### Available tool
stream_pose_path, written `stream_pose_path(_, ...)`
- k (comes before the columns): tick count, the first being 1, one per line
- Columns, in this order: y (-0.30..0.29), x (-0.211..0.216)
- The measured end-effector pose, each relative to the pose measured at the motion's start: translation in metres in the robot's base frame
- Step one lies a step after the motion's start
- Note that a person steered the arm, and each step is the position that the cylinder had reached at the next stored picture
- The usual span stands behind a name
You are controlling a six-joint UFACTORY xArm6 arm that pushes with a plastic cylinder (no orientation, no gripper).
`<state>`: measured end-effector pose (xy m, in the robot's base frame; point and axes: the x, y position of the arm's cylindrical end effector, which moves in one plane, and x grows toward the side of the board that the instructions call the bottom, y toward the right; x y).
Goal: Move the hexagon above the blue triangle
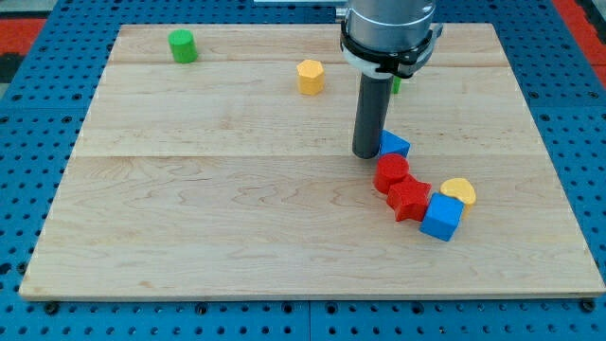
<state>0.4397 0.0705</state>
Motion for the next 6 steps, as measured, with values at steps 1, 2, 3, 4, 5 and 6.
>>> stream_pose_path(1, -0.007, -0.036)
stream_pose_path(2, -0.062, -0.088)
stream_pose_path(3, -0.119, -0.135)
stream_pose_path(4, -0.142, -0.167)
stream_pose_path(5, -0.068, -0.157)
stream_pose_path(6, -0.005, -0.11)
